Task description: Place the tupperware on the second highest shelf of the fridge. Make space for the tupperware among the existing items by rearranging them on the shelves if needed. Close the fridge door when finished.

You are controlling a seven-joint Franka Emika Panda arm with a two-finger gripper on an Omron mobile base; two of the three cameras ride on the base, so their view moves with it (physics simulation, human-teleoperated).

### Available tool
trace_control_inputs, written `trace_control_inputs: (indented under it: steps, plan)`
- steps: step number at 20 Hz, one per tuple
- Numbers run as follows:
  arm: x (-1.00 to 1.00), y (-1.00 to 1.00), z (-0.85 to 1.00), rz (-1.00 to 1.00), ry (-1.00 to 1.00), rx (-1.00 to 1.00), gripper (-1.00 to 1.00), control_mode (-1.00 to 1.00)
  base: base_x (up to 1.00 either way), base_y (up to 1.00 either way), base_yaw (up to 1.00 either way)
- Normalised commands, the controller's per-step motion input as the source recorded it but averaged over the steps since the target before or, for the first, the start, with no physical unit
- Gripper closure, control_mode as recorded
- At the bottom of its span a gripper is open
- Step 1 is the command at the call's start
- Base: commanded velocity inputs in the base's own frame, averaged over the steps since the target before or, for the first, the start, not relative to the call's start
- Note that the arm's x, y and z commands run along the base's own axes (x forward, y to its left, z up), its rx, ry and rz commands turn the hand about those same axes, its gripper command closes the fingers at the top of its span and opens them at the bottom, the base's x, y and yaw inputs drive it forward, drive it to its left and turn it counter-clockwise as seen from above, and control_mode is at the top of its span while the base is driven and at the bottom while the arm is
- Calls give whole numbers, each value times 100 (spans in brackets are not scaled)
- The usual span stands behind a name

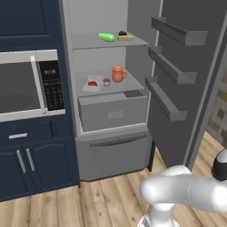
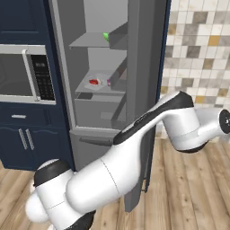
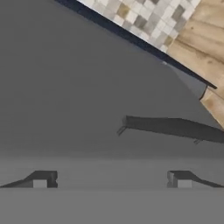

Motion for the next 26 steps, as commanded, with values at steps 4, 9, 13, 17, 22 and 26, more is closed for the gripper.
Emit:
trace_control_inputs:
  steps: [4, 9, 13, 17, 22, 26]
  plan:
    - [61, 0, 0, 0, 0, 22, -100, -100, 0, 0, 0]
    - [64, 0, 0, 0, -1, 23, -100, -100, 0, 0, 0]
    - [59, 2, -10, 0, -2, 26, -100, -100, 0, 0, 0]
    - [66, 9, -8, 0, -6, 27, -100, -100, 0, 0, 0]
    - [72, 8, 0, 0, -1, 22, -100, -100, 0, 0, 0]
    - [56, 9, 0, 0, 0, 15, -100, -100, 0, 0, 0]
